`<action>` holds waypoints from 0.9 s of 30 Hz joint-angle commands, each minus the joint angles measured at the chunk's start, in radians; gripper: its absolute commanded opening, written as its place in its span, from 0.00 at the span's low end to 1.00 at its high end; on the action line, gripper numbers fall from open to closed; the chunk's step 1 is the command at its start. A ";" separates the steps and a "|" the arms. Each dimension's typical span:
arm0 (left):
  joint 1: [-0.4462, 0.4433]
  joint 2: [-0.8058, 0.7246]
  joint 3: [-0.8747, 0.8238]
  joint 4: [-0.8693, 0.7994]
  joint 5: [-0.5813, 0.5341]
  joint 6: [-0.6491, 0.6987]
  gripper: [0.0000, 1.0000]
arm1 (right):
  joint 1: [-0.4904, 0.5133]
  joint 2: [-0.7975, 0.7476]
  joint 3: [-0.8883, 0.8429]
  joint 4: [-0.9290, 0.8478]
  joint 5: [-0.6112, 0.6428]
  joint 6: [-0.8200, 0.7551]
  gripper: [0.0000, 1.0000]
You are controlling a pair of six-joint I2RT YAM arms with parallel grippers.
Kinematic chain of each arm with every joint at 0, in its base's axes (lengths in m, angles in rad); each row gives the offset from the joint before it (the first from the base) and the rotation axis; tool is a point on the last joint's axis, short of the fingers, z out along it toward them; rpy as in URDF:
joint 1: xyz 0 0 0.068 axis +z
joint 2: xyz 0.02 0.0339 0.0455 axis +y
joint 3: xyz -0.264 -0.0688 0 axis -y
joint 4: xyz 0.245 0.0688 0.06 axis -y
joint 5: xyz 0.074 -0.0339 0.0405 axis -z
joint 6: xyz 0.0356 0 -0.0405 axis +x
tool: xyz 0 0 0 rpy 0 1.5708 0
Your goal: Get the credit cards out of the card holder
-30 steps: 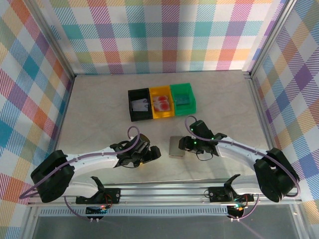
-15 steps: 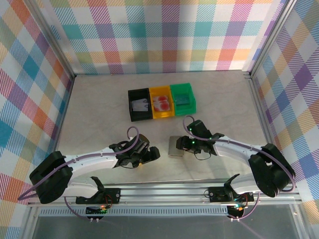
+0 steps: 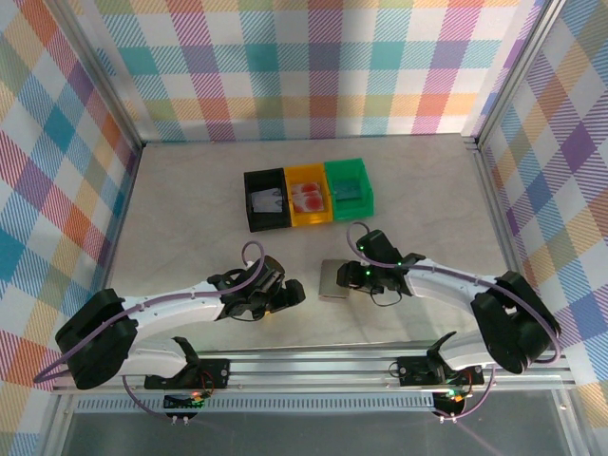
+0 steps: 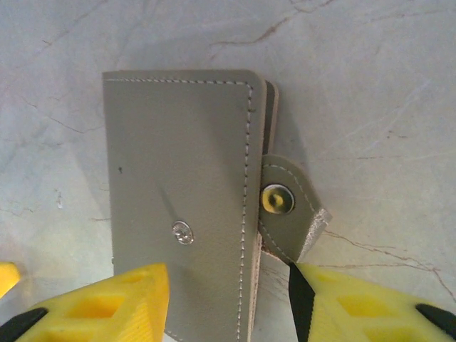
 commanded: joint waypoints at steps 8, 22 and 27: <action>-0.013 -0.023 -0.007 -0.028 -0.008 0.009 0.90 | 0.050 -0.006 0.031 0.073 -0.068 -0.062 0.43; -0.012 -0.031 0.005 -0.032 -0.003 0.011 0.90 | 0.082 0.020 0.202 -0.002 -0.060 -0.086 0.40; -0.012 -0.054 -0.001 -0.034 -0.004 0.011 0.90 | 0.115 0.091 0.281 -0.007 -0.071 -0.085 0.40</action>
